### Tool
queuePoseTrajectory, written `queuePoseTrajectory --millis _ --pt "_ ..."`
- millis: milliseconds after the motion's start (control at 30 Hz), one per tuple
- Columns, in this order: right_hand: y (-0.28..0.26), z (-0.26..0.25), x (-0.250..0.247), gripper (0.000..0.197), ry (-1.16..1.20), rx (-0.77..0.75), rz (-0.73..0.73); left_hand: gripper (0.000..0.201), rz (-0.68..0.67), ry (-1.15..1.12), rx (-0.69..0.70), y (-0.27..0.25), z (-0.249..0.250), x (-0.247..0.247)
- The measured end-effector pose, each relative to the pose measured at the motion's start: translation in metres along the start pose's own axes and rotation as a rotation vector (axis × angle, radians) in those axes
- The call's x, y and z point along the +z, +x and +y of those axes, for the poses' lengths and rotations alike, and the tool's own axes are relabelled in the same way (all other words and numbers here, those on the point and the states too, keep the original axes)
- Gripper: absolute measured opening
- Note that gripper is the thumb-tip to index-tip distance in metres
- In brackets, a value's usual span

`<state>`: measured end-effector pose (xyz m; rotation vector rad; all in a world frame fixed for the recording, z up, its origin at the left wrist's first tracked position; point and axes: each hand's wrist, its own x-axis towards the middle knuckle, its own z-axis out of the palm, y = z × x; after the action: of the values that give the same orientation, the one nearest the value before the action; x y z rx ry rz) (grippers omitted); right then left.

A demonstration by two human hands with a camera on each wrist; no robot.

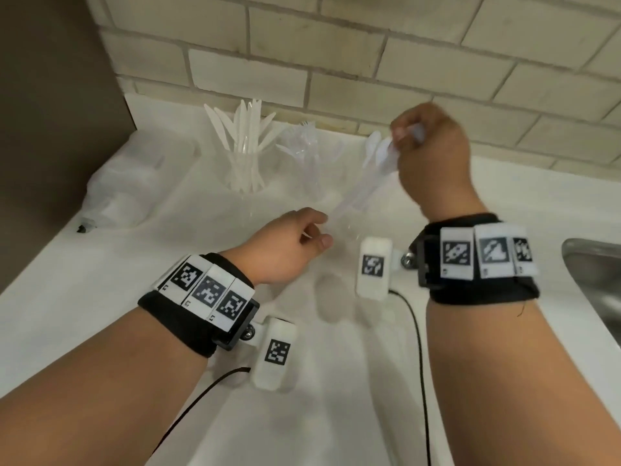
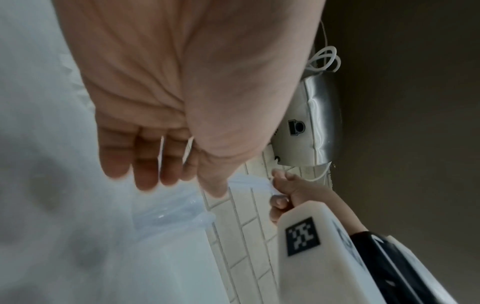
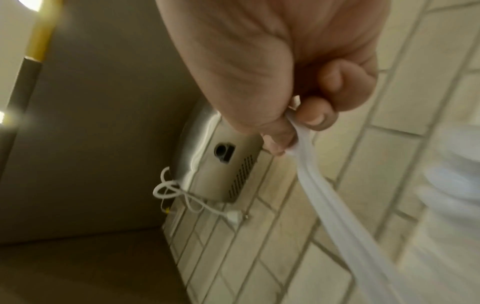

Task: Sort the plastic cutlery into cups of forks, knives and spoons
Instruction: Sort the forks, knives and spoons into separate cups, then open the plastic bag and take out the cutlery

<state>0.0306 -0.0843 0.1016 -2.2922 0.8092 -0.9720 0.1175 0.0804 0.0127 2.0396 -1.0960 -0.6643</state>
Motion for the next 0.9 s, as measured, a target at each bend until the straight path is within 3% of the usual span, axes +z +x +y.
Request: queuePoseTrajectory --millis 133,200,300,433,600,733,900 --pt "0.043 0.003 -0.013 0.026 -0.064 -0.095 0.217 0.051 0.271 0.291 -0.162 0.012 -0.021 -0.038" --pt "0.057 0.009 -0.003 0.029 -0.161 -0.068 0.216 0.050 0.387 0.398 -0.329 0.017 -0.040 -0.062" --pt "0.066 0.022 0.021 0.035 -0.271 -0.008 0.092 0.053 0.476 0.518 -0.536 0.022 -0.075 -0.086" --pt "0.067 0.036 0.056 0.038 -0.439 0.056 -0.116 0.064 0.507 0.573 -0.753 0.025 -0.109 -0.098" --pt "0.066 0.044 0.080 0.037 -0.614 0.203 -0.368 0.074 0.485 0.539 -0.824 0.024 -0.123 -0.105" --pt "0.061 0.047 0.082 0.042 -0.686 0.227 -0.342 0.069 0.465 0.519 -0.891 0.017 -0.120 -0.112" --pt "0.050 0.039 0.077 0.042 -0.750 0.159 -0.221 0.061 0.361 0.511 -0.836 -0.001 -0.110 -0.120"
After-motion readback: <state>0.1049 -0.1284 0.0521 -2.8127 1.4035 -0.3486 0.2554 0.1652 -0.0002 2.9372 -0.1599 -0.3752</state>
